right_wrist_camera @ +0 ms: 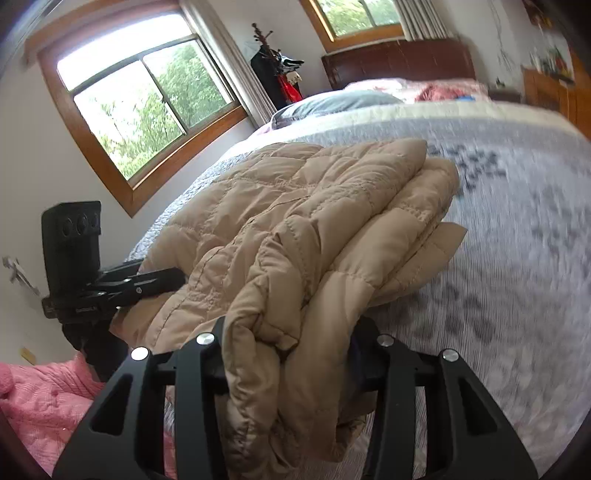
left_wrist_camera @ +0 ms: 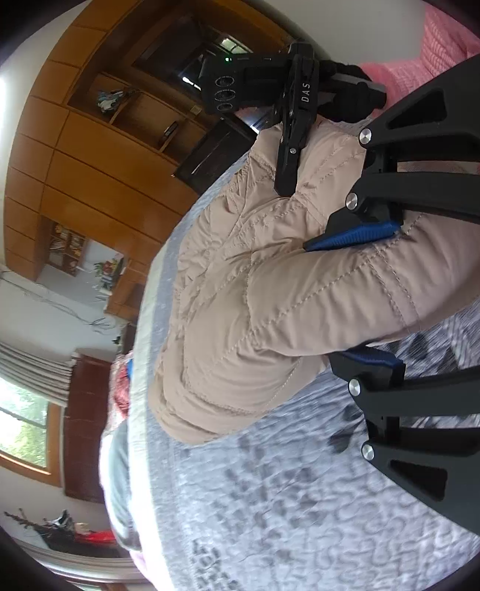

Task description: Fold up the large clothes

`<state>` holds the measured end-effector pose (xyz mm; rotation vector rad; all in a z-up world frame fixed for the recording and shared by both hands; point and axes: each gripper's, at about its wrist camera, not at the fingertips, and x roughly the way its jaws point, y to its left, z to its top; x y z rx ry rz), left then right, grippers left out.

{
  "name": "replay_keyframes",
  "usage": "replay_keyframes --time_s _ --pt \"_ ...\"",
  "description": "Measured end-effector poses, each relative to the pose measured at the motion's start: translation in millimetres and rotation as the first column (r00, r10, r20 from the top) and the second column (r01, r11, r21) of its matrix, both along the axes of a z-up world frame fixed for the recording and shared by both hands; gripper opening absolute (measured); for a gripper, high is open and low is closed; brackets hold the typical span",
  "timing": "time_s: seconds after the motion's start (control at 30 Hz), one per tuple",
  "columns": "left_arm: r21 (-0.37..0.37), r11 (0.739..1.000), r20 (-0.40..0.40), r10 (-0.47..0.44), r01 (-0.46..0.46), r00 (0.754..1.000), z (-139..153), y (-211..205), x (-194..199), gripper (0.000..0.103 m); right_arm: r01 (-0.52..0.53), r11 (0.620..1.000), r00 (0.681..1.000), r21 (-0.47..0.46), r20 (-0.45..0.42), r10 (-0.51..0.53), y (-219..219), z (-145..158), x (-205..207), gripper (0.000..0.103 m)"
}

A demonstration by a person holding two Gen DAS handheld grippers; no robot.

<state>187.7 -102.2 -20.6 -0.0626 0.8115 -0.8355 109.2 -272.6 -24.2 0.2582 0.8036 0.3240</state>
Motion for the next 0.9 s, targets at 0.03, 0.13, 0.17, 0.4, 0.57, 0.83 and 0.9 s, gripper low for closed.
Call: replay_keyframes --time_s 0.03,0.13,0.17,0.4,0.57,0.83,0.9 --pt "-0.003 1.0 0.012 0.007 -0.007 1.0 3.8 1.6 2.3 0.047 -0.003 1.0 1.0 -0.012 0.009 0.004 1.1 3.3 2.9 0.042" --pt "-0.014 0.999 0.052 0.037 -0.036 0.998 14.3 7.9 16.0 0.047 -0.022 0.999 0.999 -0.049 0.043 0.024 9.5 20.1 29.1 0.042" --pt "-0.017 0.999 0.066 0.047 -0.046 0.997 16.8 10.6 20.9 0.047 -0.026 0.998 0.998 -0.06 0.054 0.03 11.8 24.0 37.7 0.042" --pt "-0.04 0.986 0.15 0.169 -0.164 0.974 28.6 37.1 71.7 0.047 -0.069 0.989 0.991 -0.13 0.102 0.083 35.2 39.2 126.3 0.042" --pt "-0.038 0.97 0.177 0.243 -0.24 0.954 22.1 58.1 109.5 0.047 -0.097 0.987 0.991 -0.125 0.084 0.108 43.9 24.6 187.1 0.042" --pt "-0.001 0.954 0.101 0.299 -0.301 0.949 -30.8 78.1 168.7 0.046 -0.106 0.988 0.994 -0.111 -0.035 0.102 54.9 -36.9 257.2 0.042" --pt "0.021 0.952 0.068 0.304 -0.306 0.95 -47.2 79.8 175.9 0.046 -0.099 0.991 0.994 -0.095 -0.063 0.093 53.7 -53.3 262.5 0.042"
